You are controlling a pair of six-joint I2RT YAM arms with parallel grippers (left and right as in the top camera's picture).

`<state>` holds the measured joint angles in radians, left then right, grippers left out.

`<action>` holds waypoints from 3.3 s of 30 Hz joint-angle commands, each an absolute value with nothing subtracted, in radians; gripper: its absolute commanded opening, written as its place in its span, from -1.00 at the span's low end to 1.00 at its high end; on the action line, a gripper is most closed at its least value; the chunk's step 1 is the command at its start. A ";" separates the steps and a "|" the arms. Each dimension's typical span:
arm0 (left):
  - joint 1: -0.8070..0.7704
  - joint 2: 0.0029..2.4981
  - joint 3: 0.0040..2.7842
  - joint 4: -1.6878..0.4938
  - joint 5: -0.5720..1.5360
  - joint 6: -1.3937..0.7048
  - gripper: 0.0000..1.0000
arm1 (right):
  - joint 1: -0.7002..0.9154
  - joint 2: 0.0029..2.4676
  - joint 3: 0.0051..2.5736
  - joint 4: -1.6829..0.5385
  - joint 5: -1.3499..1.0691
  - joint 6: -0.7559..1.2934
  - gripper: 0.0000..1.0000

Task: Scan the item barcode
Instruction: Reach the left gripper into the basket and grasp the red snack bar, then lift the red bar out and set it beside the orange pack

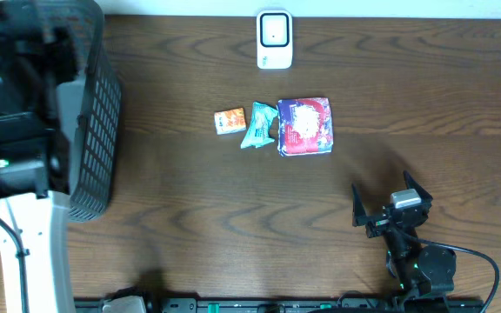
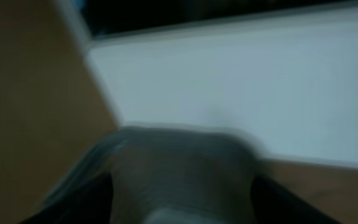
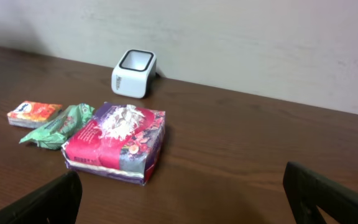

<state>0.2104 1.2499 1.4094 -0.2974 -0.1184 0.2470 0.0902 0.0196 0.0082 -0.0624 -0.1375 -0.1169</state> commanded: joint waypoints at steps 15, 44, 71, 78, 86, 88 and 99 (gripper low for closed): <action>0.627 1.444 1.420 -0.562 0.016 0.342 0.96 | 0.093 0.021 0.006 -0.064 -0.133 -0.110 0.99; 0.632 1.821 1.395 -0.634 -0.080 0.516 0.93 | 0.093 0.021 0.006 -0.064 -0.133 -0.110 0.99; 0.632 2.048 1.395 -0.553 -0.102 0.511 -0.56 | 0.093 0.021 0.006 -0.064 -0.133 -0.110 0.98; 0.613 2.028 1.396 -0.567 -0.091 0.431 -0.85 | 0.093 0.021 0.006 -0.064 -0.133 -0.109 0.98; 0.509 1.807 1.405 -0.506 0.017 0.332 -0.86 | 0.093 0.021 0.006 -0.064 -0.133 -0.110 0.99; 0.480 1.723 1.406 -0.457 0.075 0.271 -0.85 | 0.093 0.021 0.006 -0.064 -0.133 -0.110 0.99; 0.276 1.353 1.406 -0.174 0.282 -0.224 -0.86 | 0.093 0.021 0.006 -0.064 -0.133 -0.110 0.99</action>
<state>0.3298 1.3884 1.3998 -0.1772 0.2058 -0.0467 0.0898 0.0196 0.0082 -0.0624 -0.1375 -0.1169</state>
